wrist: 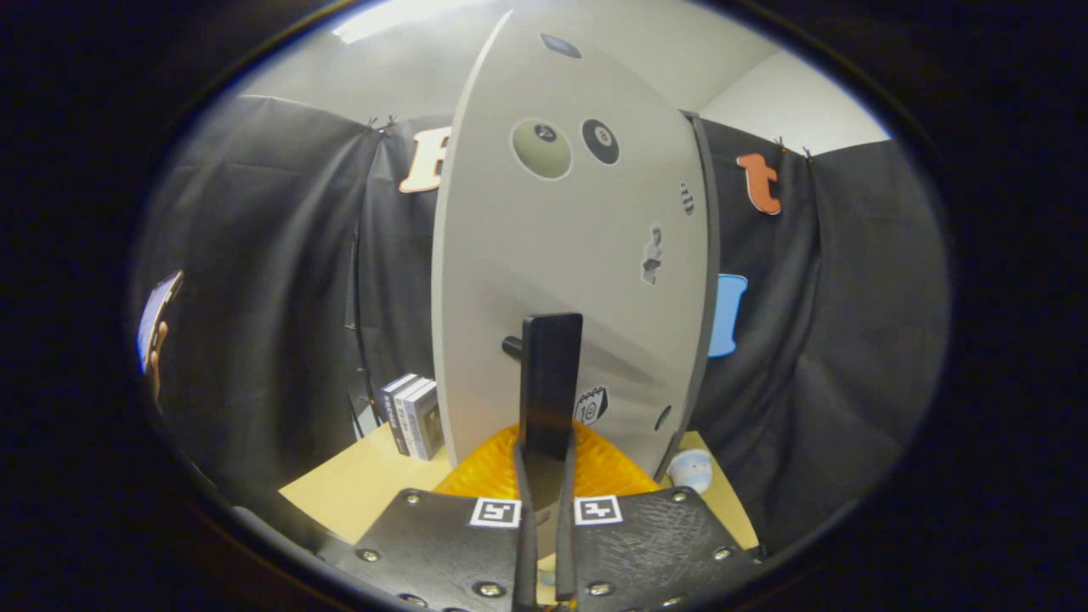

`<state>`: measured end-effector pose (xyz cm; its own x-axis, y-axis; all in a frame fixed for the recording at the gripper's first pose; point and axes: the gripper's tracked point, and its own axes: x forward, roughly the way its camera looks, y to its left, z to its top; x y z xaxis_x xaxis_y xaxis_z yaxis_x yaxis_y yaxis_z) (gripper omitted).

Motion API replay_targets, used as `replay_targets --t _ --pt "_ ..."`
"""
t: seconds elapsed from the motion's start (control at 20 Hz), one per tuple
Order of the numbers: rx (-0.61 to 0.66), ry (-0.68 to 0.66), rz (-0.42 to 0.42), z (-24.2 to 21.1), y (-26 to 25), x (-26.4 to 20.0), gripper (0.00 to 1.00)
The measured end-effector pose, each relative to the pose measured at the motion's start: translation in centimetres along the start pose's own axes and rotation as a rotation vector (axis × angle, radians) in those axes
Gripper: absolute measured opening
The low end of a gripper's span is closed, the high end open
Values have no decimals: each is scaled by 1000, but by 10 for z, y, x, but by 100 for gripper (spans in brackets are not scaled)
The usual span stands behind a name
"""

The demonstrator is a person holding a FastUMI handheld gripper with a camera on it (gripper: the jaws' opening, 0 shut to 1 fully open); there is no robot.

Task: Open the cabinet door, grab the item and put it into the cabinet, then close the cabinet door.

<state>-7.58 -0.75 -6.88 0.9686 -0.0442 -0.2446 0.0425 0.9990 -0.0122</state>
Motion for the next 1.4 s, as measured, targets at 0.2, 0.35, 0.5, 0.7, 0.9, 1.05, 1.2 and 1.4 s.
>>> replay_targets --t 0.2,0.35,0.5,0.7,0.9,1.05,1.2,1.4 --pt "23 13 -54 -2 -16 -13 9" --pt "41 20 -104 -3 -32 -23 8" --pt "64 32 -164 -7 -50 -34 8" --pt "64 49 -228 -16 -78 -51 7" --pt "82 53 -260 -20 -97 -58 7" --pt "64 78 -278 -27 -102 -59 7" --pt "33 90 -317 -34 -112 -59 7" --pt "154 71 -304 -40 -155 -72 5"
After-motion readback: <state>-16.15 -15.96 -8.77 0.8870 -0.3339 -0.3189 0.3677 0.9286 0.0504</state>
